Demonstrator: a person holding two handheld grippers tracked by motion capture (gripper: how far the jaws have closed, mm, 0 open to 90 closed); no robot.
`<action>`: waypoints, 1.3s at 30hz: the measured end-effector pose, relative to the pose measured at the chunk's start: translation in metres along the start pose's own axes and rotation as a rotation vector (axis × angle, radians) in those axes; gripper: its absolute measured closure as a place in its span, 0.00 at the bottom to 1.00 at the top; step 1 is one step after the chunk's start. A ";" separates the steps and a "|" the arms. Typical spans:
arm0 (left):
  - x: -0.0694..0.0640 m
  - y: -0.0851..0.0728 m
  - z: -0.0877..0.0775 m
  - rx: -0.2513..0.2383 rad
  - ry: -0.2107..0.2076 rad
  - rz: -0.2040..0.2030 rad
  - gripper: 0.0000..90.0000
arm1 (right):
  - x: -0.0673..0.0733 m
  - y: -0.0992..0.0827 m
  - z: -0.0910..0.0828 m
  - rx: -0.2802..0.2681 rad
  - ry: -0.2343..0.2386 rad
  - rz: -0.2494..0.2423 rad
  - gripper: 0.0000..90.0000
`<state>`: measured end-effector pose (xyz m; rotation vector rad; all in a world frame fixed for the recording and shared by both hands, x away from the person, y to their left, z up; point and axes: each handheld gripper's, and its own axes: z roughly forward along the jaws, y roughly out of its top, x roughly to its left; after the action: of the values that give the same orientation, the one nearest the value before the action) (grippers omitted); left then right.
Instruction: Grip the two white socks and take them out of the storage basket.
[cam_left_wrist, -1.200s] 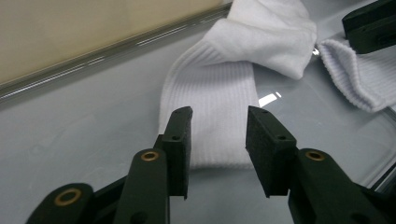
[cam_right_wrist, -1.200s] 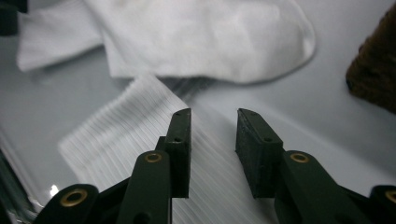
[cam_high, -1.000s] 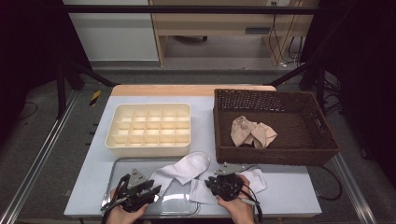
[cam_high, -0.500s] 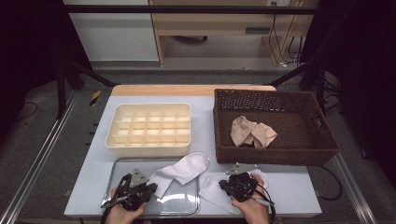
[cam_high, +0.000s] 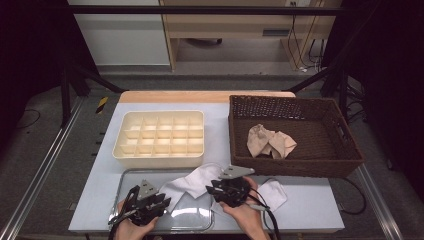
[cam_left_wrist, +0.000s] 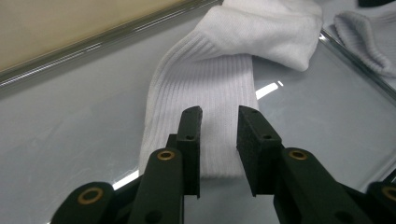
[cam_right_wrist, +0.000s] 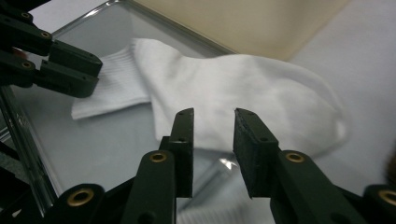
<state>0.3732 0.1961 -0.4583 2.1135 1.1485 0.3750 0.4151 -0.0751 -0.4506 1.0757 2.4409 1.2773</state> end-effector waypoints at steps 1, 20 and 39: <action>0.000 0.000 0.000 -0.003 0.000 0.000 0.77 | 0.003 0.002 0.006 0.008 0.005 -0.009 0.75; -0.004 0.001 0.006 0.057 -0.018 0.060 0.95 | 0.006 0.003 0.016 0.051 -0.003 -0.032 1.00; 0.011 -0.002 -0.007 0.056 -0.048 0.049 0.98 | 0.011 0.002 0.029 0.067 -0.013 -0.068 1.00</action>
<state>0.3743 0.2089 -0.4552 2.1904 1.0929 0.3158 0.4219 -0.0483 -0.4654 1.0044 2.5047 1.1724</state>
